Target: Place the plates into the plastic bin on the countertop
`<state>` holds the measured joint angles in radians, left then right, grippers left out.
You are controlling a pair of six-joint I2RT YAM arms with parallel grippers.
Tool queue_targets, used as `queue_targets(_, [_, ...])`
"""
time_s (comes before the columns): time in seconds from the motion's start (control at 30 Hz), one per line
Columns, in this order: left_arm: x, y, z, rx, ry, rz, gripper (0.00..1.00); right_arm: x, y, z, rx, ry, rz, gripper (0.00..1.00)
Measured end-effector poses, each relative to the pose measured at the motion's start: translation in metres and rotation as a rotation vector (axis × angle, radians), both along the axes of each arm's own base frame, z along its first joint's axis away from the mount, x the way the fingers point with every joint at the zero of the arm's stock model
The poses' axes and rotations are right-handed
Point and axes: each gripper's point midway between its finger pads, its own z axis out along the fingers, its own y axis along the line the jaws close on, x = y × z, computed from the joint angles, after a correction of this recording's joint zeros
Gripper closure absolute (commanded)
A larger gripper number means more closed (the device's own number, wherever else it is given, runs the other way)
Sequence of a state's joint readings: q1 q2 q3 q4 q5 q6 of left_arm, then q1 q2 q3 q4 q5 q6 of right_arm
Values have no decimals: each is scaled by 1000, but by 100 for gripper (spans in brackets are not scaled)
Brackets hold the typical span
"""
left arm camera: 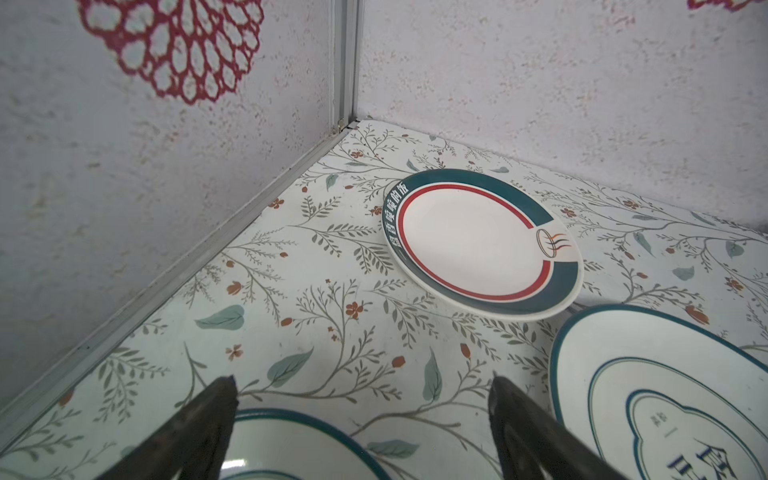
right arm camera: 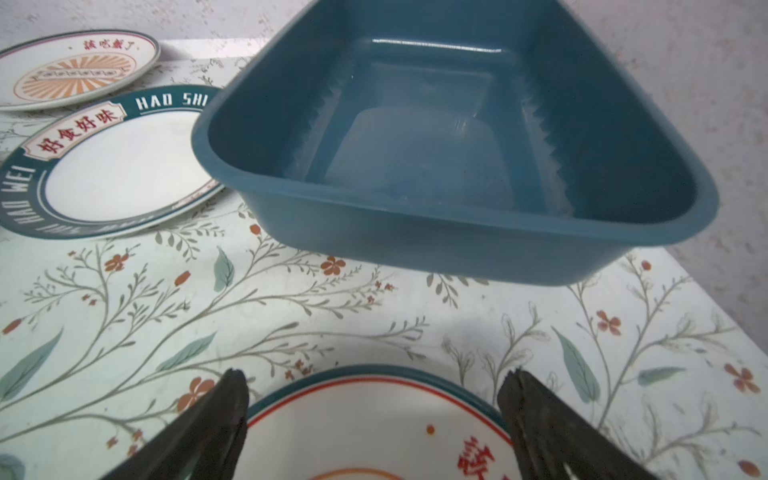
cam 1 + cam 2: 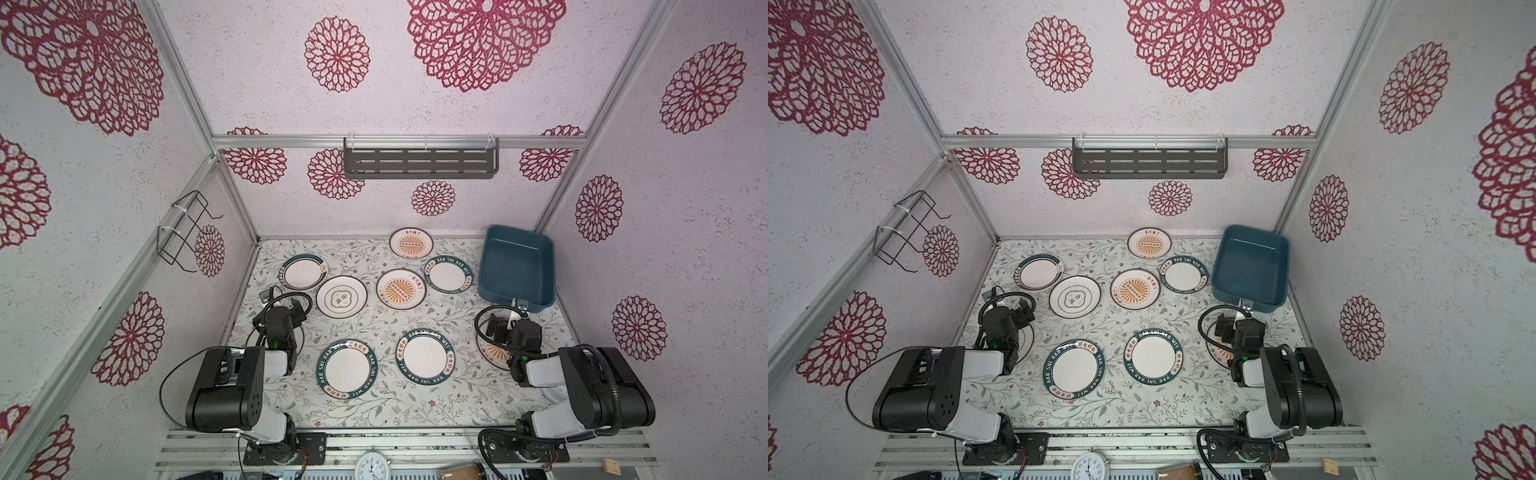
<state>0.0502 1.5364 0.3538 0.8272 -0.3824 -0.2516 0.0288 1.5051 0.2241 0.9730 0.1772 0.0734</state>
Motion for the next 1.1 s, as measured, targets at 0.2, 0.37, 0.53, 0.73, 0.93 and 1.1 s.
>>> queue_targets(0.2, [6,5,13,70,-35,8,3,10,-1,14,-17,-65,6,1])
queue_targets(0.37, [8,7,21,103,-56,13,3,14,-1,24,-25,-105,9,1])
queue_targets(0.53, [9,8,25,119,-68,17,3,16,0,27,-27,-121,14,1])
queue_targets(0.73, [9,8,28,129,-74,17,3,18,0,33,-30,-144,18,1])
queue_targets(0.93, [10,8,29,132,-77,17,3,19,0,33,-30,-144,18,1])
queue_targets(1.1, [10,8,29,132,-77,16,3,19,1,33,-30,-144,19,1])
